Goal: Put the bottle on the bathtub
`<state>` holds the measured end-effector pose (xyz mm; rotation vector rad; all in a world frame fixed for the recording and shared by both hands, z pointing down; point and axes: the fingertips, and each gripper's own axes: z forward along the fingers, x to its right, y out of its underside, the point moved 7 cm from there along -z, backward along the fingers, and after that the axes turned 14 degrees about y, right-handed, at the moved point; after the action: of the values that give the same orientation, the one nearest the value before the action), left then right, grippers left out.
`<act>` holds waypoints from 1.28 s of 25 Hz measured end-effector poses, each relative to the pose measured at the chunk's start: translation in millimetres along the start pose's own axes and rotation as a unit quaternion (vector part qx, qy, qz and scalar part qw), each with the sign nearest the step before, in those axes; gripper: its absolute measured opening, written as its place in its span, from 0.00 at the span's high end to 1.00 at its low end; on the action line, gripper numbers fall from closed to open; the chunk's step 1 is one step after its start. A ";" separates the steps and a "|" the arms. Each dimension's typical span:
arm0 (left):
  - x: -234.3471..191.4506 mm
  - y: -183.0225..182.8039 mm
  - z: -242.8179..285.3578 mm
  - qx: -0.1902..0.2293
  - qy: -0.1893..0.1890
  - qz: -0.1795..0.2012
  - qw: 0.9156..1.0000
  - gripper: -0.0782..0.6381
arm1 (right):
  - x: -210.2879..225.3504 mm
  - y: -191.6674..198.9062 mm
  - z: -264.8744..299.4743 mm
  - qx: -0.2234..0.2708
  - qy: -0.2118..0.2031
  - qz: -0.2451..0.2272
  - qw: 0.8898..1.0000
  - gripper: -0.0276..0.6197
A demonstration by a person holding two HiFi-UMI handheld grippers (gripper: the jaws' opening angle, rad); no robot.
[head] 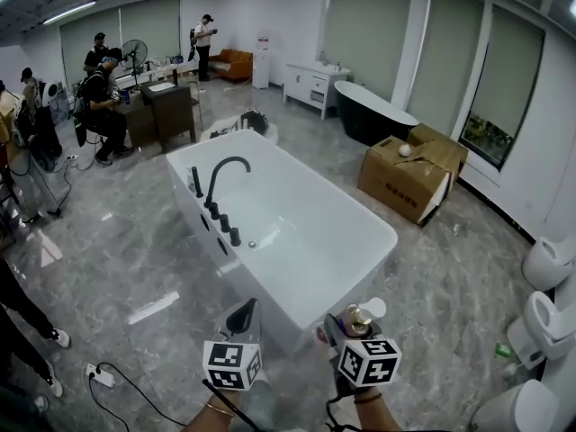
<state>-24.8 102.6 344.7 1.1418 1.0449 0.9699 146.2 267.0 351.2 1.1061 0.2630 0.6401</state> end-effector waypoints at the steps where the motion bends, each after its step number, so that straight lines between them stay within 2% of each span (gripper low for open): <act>1: -7.6 -2.1 7.5 0.000 0.000 -0.001 1.000 0.88 | -1.6 -6.7 10.0 0.001 0.000 -0.001 1.000 0.62; 13: -112.8 -30.5 104.5 -0.013 0.007 -0.003 1.000 0.88 | -22.9 -72.0 132.3 -0.007 0.007 -0.009 1.000 0.62; 19: -154.9 -30.5 138.8 -0.026 0.006 -0.008 1.000 0.88 | -27.7 -88.2 179.0 -0.011 0.011 -0.010 1.000 0.62; 27: -178.0 -12.8 158.3 -0.053 -0.008 -0.028 0.998 0.88 | -27.9 -84.7 211.4 -0.042 0.008 -0.013 0.999 0.62; 32: -182.6 0.3 157.7 -0.066 -0.038 -0.039 0.996 0.88 | -26.5 -81.6 232.4 -0.055 -0.016 -0.022 0.998 0.62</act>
<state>84.9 -108.4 386.0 1.0156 0.9430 0.9132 269.9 54.1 377.9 1.0012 0.2213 0.5899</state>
